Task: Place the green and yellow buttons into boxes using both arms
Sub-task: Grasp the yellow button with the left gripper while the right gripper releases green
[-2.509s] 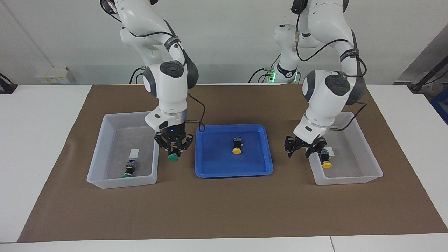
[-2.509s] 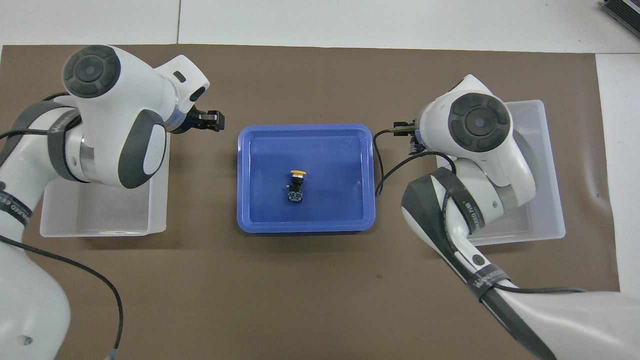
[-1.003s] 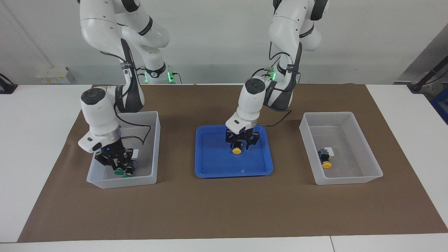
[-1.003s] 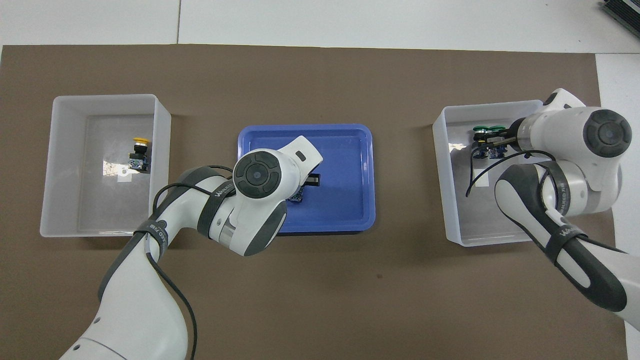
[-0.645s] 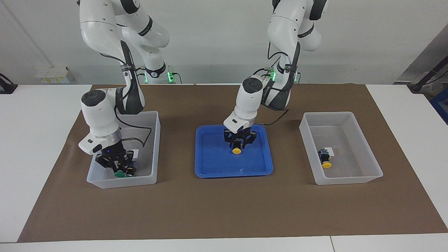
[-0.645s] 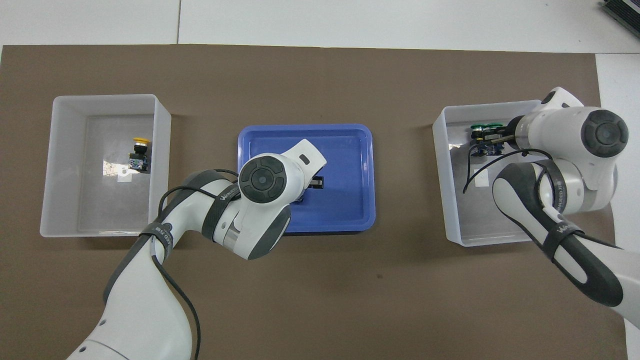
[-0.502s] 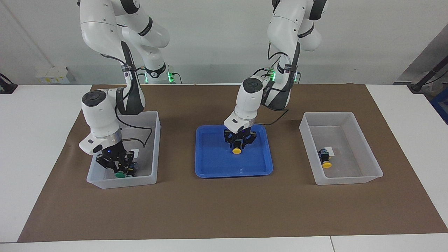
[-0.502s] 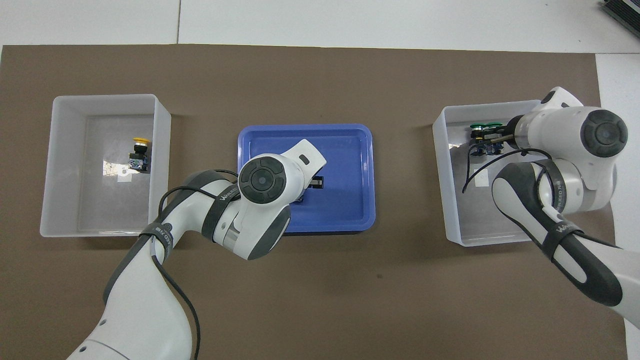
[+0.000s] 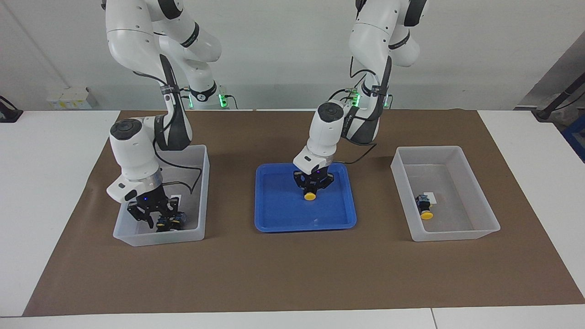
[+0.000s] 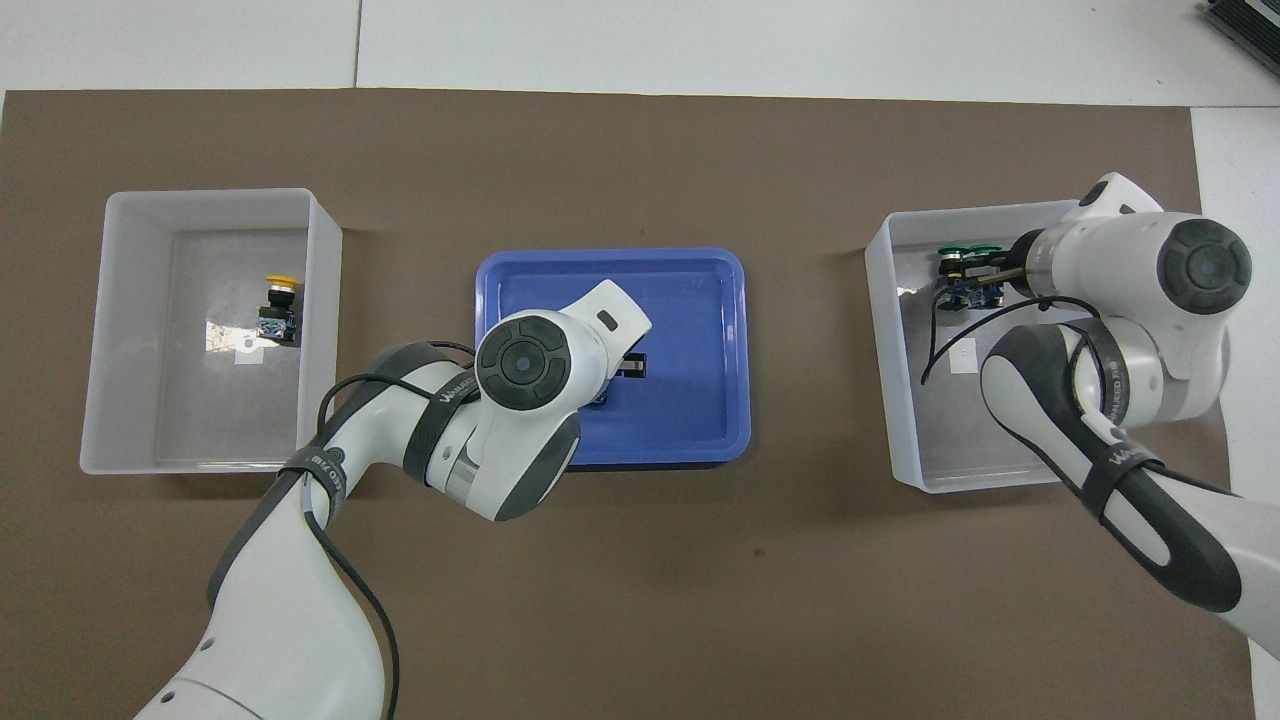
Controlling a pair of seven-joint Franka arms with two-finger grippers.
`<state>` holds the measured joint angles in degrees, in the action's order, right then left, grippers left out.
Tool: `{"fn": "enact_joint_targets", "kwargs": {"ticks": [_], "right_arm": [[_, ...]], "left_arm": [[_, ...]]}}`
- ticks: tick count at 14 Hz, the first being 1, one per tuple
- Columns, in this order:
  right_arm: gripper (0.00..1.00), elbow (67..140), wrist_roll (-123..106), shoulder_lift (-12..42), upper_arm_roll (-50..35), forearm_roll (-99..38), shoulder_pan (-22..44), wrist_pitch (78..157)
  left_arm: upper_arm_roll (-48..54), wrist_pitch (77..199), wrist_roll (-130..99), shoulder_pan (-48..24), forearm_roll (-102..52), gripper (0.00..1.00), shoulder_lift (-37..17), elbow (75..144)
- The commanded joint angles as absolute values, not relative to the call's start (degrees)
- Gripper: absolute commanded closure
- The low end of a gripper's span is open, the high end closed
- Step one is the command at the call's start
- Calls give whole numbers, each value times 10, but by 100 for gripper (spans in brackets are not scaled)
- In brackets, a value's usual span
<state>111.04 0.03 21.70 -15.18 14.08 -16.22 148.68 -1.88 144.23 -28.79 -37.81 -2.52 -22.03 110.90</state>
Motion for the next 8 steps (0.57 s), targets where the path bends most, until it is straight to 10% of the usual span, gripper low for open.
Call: {"fn": "enact_joint_targets", "kwargs": {"ticks": [1,8], "right_arm": [[0,1096,6,224,-157,129,-163,1489],[0,1012,10,172,-181,128,-160,1299]], "left_arm": [[-29,1447,-291,-382,-34,99,-215,1114],[-33,1341,-287,-343,-34,100,-204,1029]]}}
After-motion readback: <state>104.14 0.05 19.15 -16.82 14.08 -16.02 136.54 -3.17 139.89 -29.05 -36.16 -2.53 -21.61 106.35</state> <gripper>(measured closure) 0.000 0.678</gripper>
